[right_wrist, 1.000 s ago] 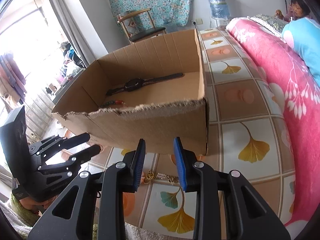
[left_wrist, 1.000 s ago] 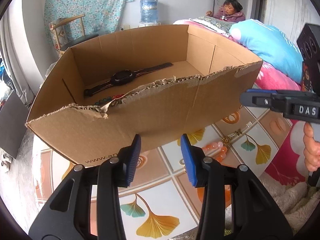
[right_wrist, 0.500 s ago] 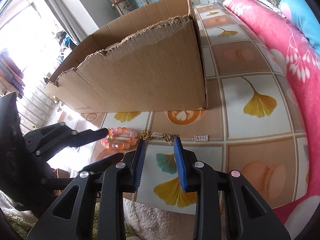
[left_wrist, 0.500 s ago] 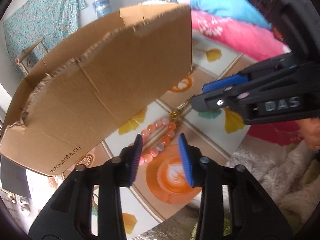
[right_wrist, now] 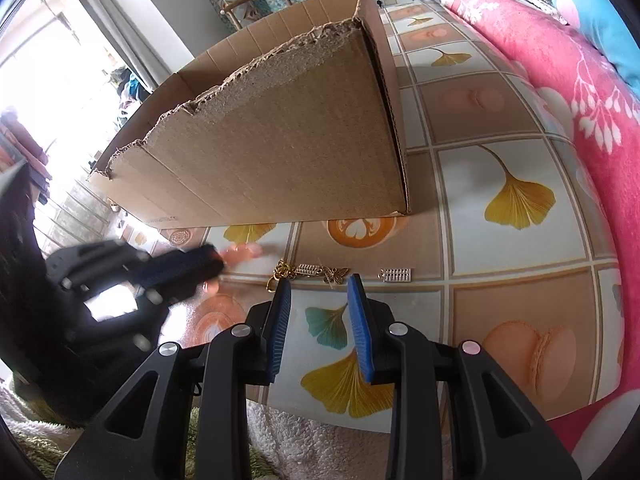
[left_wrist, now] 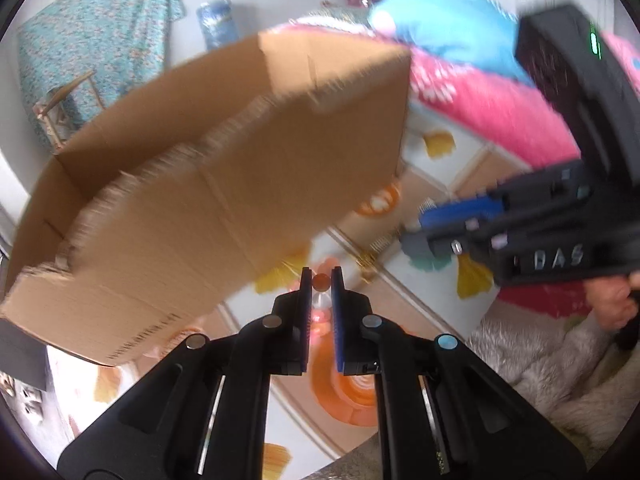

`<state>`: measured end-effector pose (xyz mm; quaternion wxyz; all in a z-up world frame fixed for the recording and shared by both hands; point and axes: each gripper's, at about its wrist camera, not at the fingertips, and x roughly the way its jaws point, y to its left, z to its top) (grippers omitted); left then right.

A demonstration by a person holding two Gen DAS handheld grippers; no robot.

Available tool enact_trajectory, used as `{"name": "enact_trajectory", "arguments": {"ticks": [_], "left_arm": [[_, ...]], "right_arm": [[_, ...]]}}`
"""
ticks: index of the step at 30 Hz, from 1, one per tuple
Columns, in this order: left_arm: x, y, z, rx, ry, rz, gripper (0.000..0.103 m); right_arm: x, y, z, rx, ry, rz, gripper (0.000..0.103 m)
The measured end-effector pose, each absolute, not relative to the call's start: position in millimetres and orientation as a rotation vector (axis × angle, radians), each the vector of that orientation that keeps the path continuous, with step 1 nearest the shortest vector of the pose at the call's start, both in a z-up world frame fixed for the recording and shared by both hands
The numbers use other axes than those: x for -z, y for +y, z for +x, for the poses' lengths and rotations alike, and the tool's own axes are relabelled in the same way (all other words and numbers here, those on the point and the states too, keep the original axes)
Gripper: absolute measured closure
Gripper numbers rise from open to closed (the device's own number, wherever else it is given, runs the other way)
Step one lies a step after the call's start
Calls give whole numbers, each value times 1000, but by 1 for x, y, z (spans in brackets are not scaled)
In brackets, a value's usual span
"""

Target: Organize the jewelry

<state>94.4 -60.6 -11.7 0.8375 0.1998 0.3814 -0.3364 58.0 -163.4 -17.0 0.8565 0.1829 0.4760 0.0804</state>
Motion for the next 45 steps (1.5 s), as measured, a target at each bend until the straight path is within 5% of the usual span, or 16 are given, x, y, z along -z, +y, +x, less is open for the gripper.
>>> {"name": "enact_trajectory", "arguments": {"ticks": [7, 17, 22, 45], "left_arm": [[-24, -7, 113, 591, 786, 252, 95], [17, 42, 126, 417, 959, 218, 94], [13, 44, 116, 423, 944, 222, 71], [20, -14, 96, 637, 914, 240, 70]], "right_arm": [[17, -159, 59, -171, 1007, 373, 74], [16, -155, 64, -167, 1025, 358, 74], [16, -159, 62, -152, 1042, 360, 74], [17, -144, 81, -83, 1037, 111, 84]]}}
